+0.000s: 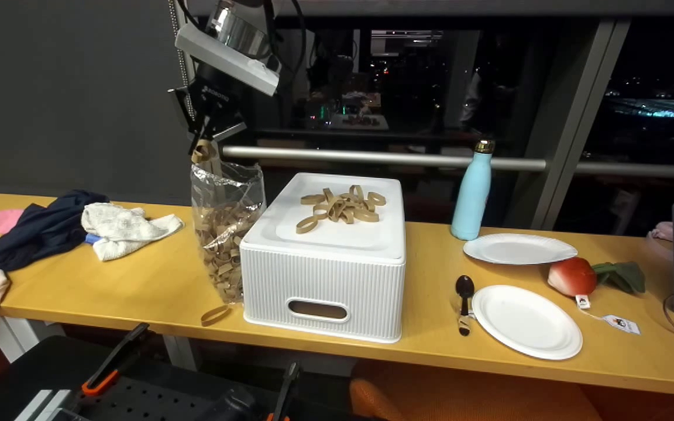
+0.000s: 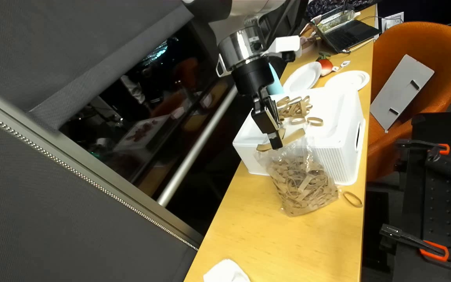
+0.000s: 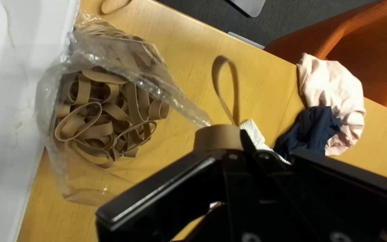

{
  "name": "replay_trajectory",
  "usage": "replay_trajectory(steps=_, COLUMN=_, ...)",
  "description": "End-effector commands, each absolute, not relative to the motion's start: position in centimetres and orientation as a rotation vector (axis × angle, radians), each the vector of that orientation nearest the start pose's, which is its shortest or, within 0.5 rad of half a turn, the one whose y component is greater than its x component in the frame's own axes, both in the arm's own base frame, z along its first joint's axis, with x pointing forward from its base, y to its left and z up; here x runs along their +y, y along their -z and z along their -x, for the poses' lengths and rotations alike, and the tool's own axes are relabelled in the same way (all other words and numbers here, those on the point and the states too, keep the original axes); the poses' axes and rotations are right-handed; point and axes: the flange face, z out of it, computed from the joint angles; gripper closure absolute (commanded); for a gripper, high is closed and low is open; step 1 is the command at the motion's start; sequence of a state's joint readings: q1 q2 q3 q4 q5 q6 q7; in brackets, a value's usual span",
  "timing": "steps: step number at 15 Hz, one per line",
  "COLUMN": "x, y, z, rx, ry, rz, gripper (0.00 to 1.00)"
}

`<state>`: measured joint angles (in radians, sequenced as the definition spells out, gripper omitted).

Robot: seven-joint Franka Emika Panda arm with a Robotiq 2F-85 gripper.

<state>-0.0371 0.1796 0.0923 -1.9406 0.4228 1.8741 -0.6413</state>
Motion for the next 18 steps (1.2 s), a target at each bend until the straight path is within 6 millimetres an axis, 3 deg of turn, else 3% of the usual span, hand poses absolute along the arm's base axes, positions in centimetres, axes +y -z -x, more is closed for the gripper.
replay_trajectory(steps=1, x=5.1, y=-39.1, z=-54.0, rx=-0.628, ry=-0.167, rz=2.592, gripper=0.99)
replay_trajectory(steps=4, x=2.9, y=-38.9, z=-53.1, rx=-0.596, ry=-0.149, rz=2.613, gripper=0.99)
replay_trajectory(steps=7, x=1.3, y=-38.5, z=-53.5, rx=-0.578, ry=-0.133, rz=2.637, gripper=0.99)
replay_trajectory(steps=18, x=-1.4, y=-36.1, z=-56.6, rx=-0.531, ry=-0.080, rz=2.662, gripper=0.99)
